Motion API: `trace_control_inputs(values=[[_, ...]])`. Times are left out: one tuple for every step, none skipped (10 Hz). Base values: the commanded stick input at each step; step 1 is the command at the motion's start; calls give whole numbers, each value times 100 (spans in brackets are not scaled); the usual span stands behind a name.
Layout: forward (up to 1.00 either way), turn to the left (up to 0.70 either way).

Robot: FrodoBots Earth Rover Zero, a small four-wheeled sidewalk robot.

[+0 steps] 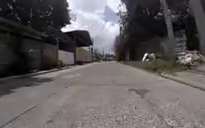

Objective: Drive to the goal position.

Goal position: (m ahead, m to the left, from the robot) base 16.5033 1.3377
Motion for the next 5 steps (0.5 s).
trace_control_inputs(values=[[100, 0], [100, 0], [100, 0], [100, 0], [100, 0]])
